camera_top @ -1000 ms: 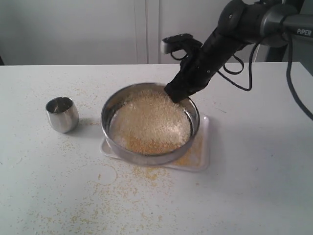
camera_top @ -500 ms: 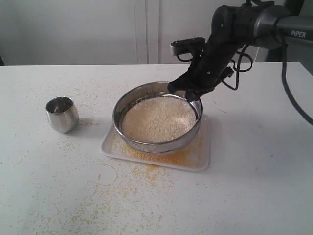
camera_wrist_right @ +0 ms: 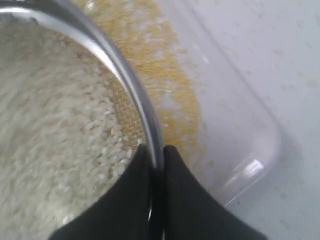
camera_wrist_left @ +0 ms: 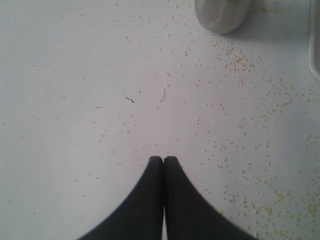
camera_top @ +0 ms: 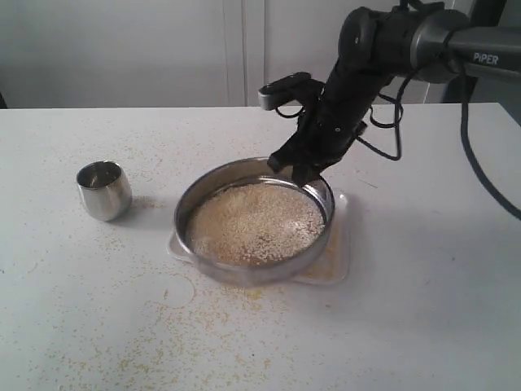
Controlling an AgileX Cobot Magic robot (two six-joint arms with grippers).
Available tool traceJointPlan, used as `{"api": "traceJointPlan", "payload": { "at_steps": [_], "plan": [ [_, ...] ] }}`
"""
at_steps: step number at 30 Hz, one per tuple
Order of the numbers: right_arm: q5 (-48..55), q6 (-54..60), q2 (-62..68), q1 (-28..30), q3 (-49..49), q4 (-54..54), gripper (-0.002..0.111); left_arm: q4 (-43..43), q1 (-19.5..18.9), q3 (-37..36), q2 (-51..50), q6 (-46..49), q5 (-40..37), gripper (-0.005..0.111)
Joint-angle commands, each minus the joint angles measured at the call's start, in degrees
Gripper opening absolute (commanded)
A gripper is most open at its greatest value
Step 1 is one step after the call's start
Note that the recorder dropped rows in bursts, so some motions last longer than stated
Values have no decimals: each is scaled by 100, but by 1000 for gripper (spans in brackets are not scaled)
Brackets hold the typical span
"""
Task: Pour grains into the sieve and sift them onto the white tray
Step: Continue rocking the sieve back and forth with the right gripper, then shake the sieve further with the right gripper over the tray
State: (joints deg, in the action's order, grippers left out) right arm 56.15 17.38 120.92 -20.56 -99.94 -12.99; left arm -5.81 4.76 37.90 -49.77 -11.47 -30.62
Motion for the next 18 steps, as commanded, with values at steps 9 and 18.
{"api": "traceJointPlan", "payload": {
  "at_steps": [9, 18],
  "plan": [
    [-956, -945, -68, 250, -58, -748, 0, 24, 0, -15, 42, -7, -39, 0],
    [-834, -856, -58, 137, -58, -561, 0, 24, 0, -15, 42, -7, -39, 0]
  ]
}}
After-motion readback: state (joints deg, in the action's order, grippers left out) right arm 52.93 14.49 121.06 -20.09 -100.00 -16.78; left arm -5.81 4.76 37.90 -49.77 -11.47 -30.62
